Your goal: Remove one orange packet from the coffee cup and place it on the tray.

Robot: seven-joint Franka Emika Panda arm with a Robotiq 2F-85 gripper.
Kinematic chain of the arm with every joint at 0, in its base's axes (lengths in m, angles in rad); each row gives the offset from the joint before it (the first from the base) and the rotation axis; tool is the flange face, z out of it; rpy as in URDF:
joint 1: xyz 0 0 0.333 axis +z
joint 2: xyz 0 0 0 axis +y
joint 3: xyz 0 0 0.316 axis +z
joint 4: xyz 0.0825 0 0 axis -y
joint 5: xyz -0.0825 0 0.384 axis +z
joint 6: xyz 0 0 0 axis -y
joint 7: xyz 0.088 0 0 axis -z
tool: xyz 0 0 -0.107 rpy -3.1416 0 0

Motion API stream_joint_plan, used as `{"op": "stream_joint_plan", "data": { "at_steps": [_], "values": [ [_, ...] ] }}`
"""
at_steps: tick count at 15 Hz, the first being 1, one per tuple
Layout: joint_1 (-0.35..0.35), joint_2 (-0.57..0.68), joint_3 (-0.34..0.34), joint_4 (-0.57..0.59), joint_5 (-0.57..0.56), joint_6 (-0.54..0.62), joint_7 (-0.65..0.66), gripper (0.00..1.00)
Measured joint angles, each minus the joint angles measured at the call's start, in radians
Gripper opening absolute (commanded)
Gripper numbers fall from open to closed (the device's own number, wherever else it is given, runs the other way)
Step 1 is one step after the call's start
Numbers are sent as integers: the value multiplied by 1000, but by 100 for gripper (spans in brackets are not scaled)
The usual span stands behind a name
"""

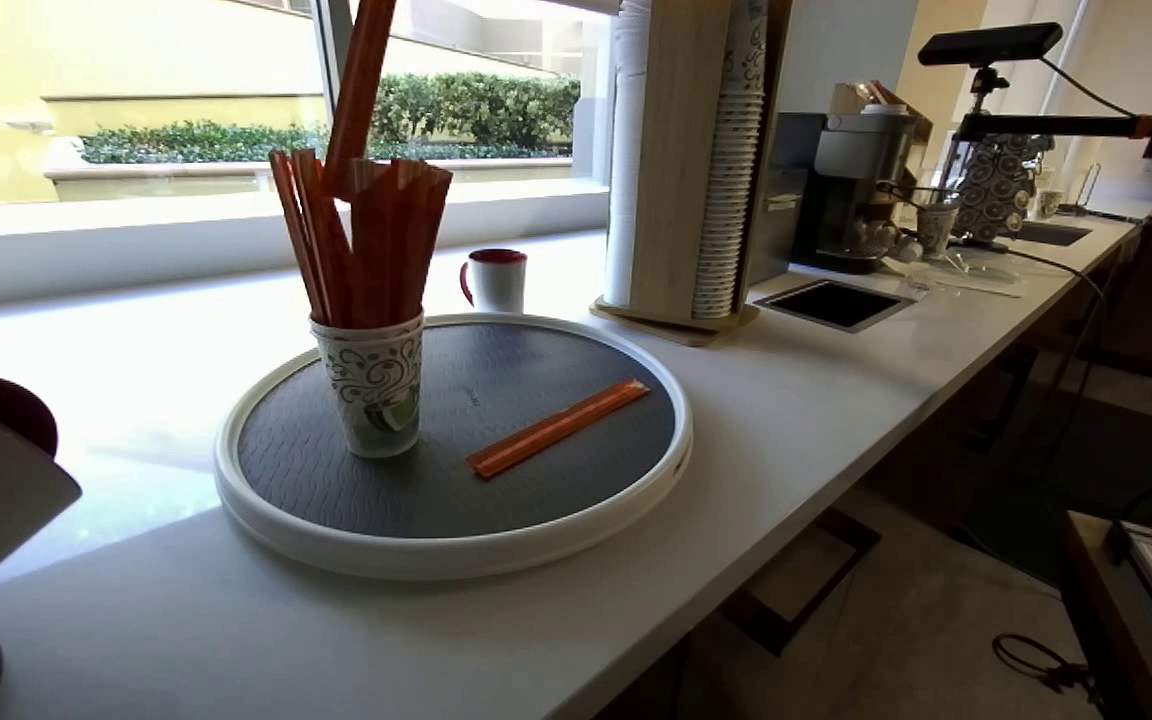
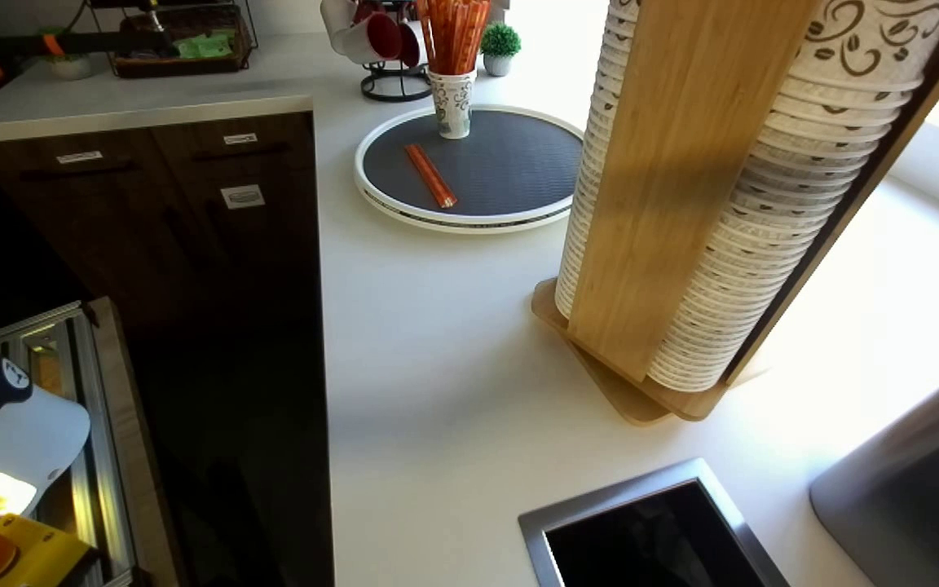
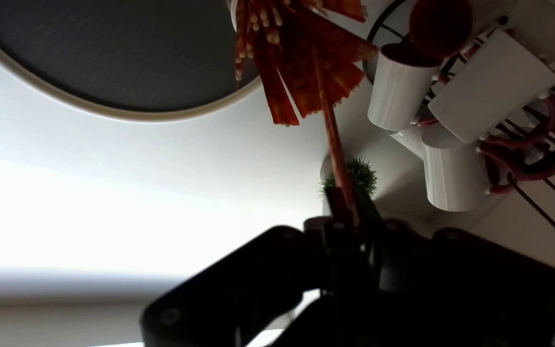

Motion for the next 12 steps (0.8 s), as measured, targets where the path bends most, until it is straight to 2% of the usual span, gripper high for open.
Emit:
{"op": "stream_joint_plan", "data": {
  "at_steps": [3,6,9,12],
  "values": [
    [-29,-5,3,24,68,7,22,2],
    [-72,-11,4,24,162,93,63,2],
    [-102,-5,3,-10,238,265,81,2],
    [-107,6,7,-98,313,482,98,2]
  ]
}}
